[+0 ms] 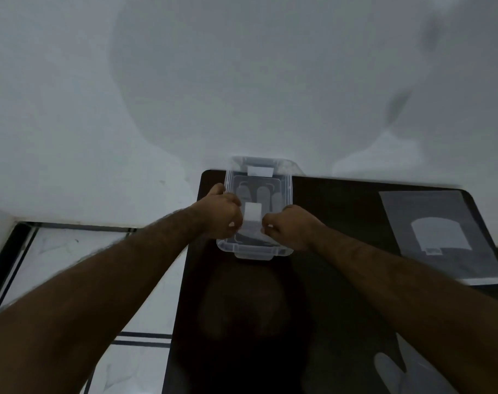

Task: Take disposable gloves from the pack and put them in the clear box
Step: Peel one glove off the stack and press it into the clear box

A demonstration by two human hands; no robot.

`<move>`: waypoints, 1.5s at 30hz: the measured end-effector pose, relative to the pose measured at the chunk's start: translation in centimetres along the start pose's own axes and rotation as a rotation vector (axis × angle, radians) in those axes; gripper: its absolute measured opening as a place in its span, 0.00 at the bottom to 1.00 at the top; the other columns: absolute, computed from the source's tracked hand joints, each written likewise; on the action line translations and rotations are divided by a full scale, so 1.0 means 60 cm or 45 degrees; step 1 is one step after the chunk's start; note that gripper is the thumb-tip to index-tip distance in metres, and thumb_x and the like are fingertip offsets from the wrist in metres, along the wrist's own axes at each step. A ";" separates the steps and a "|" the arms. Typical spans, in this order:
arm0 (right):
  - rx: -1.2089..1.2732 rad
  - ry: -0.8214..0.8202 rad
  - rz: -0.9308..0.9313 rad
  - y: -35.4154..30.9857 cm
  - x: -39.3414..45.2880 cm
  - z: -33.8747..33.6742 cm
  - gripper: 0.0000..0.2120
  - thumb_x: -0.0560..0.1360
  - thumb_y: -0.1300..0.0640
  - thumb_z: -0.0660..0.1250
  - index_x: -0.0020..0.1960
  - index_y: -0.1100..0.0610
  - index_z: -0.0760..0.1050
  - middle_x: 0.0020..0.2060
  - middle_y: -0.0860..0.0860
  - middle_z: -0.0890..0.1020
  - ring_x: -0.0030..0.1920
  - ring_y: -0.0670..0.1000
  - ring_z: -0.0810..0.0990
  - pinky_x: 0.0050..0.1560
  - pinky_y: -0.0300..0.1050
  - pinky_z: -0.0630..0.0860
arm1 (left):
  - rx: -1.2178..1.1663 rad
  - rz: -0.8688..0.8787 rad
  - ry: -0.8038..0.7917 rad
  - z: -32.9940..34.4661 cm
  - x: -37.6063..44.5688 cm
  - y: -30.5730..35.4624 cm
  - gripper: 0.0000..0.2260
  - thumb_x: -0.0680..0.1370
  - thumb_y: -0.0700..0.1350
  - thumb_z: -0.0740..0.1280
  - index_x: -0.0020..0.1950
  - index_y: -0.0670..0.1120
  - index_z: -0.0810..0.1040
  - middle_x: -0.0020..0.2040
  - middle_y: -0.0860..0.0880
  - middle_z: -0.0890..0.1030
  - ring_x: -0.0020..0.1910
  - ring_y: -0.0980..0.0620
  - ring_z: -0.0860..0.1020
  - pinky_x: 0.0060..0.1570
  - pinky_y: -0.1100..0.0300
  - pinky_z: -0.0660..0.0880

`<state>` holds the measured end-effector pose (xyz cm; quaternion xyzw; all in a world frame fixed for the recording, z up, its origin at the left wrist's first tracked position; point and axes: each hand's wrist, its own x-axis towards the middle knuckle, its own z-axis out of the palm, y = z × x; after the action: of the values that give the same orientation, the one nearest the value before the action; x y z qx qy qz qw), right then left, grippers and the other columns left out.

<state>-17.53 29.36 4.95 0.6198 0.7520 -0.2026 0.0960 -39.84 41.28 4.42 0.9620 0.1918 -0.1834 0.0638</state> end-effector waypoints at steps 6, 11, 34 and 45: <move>-0.144 0.170 -0.024 0.010 0.064 -0.012 0.13 0.86 0.47 0.61 0.60 0.52 0.81 0.50 0.51 0.85 0.50 0.52 0.83 0.61 0.55 0.79 | -0.077 0.023 -0.041 -0.006 0.002 -0.004 0.21 0.83 0.62 0.57 0.54 0.55 0.87 0.62 0.57 0.85 0.76 0.53 0.71 0.79 0.36 0.49; -0.518 -0.046 0.088 0.006 0.131 0.007 0.18 0.80 0.51 0.70 0.69 0.52 0.78 0.66 0.55 0.82 0.72 0.58 0.76 0.83 0.65 0.52 | -0.001 -0.137 0.040 -0.020 0.043 -0.020 0.27 0.84 0.59 0.47 0.68 0.55 0.82 0.73 0.51 0.80 0.82 0.49 0.65 0.81 0.32 0.43; -0.707 -0.180 -0.033 0.027 0.139 0.005 0.23 0.82 0.45 0.67 0.75 0.49 0.74 0.69 0.54 0.81 0.76 0.61 0.74 0.79 0.75 0.38 | 0.325 -0.154 -0.213 -0.024 0.075 -0.016 0.24 0.85 0.59 0.61 0.78 0.50 0.74 0.80 0.47 0.73 0.85 0.43 0.60 0.79 0.27 0.36; -0.606 -0.185 0.122 0.015 0.142 -0.007 0.24 0.81 0.40 0.66 0.72 0.50 0.75 0.67 0.54 0.82 0.73 0.60 0.76 0.81 0.72 0.43 | 0.466 -0.082 -0.300 -0.006 0.087 -0.005 0.19 0.86 0.58 0.58 0.69 0.54 0.83 0.73 0.51 0.81 0.84 0.45 0.62 0.72 0.27 0.26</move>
<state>-18.42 37.28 1.77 0.5984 0.7395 -0.0590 0.3025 -35.35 43.43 2.79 0.9229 0.1771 -0.3282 -0.0958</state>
